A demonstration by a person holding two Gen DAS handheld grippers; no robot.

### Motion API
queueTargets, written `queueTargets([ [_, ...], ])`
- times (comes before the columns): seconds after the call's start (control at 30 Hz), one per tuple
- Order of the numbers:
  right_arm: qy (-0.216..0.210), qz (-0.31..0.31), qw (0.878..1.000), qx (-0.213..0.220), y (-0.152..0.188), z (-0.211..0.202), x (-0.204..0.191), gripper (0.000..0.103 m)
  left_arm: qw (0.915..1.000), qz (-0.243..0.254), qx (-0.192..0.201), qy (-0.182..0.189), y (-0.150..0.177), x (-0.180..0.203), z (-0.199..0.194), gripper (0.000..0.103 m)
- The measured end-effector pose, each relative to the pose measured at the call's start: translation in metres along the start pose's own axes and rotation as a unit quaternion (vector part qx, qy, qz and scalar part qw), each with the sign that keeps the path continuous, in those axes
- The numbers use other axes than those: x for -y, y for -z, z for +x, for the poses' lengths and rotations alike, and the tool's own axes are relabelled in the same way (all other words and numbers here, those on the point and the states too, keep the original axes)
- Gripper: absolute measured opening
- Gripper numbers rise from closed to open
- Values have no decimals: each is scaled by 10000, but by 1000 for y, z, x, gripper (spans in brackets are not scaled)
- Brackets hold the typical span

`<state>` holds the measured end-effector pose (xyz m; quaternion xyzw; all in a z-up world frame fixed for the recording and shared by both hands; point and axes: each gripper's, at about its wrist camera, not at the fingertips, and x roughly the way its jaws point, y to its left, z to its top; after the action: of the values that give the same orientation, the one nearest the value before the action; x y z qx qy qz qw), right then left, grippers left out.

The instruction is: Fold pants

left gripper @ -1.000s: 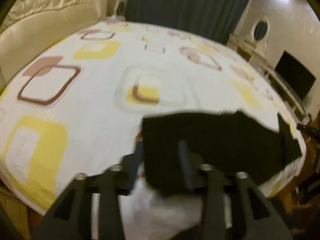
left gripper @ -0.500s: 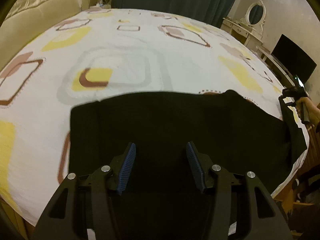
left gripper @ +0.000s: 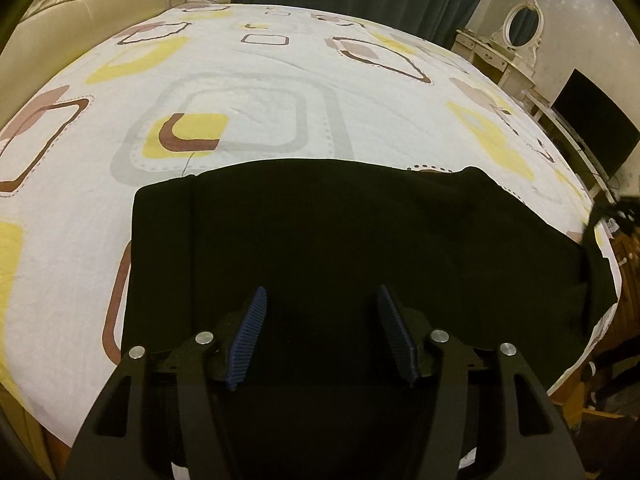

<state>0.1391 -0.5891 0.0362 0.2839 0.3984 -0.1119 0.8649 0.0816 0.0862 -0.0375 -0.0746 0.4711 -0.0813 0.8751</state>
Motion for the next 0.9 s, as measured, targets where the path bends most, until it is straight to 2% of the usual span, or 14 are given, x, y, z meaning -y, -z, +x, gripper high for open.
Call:
queueTargets([
  [0.03,-269,127,9994,194,8,-20,18,10,10000,-1,-3,-3,1,1,-1,58],
  [0.13,-598,480,9957,516,30,-58,61,9,10000,-14,-30,-28,2,4,-1,58],
  [0.23,-736,845,9917,625,50,-75,107,8,10000,-17,-31,-62,2,7,-2,58],
  [0.43,-609,1430,9865,520,81,-75,177,8,9999,-26,-30,-160,3,11,-2,58],
  [0.6,-398,1504,9873,307,99,-57,198,8,9996,-43,-53,-259,3,14,0,58],
  [0.67,-350,1607,9864,33,104,-49,207,12,9996,-30,-60,-278,3,15,1,60],
  [0.73,-171,1600,9870,-47,104,-54,212,27,9995,23,-46,-296,3,18,0,62],
  [0.8,289,1280,9913,117,97,-72,206,29,9994,103,-26,-324,3,20,0,62],
  [0.83,647,1006,9923,316,89,-85,199,31,9993,149,-12,-350,4,22,-1,62],
  [0.87,772,841,9923,471,82,-92,197,34,9990,205,10,-388,3,23,-1,62],
  [0.9,733,716,9931,567,72,-97,193,43,9990,231,22,-394,4,24,-1,63],
])
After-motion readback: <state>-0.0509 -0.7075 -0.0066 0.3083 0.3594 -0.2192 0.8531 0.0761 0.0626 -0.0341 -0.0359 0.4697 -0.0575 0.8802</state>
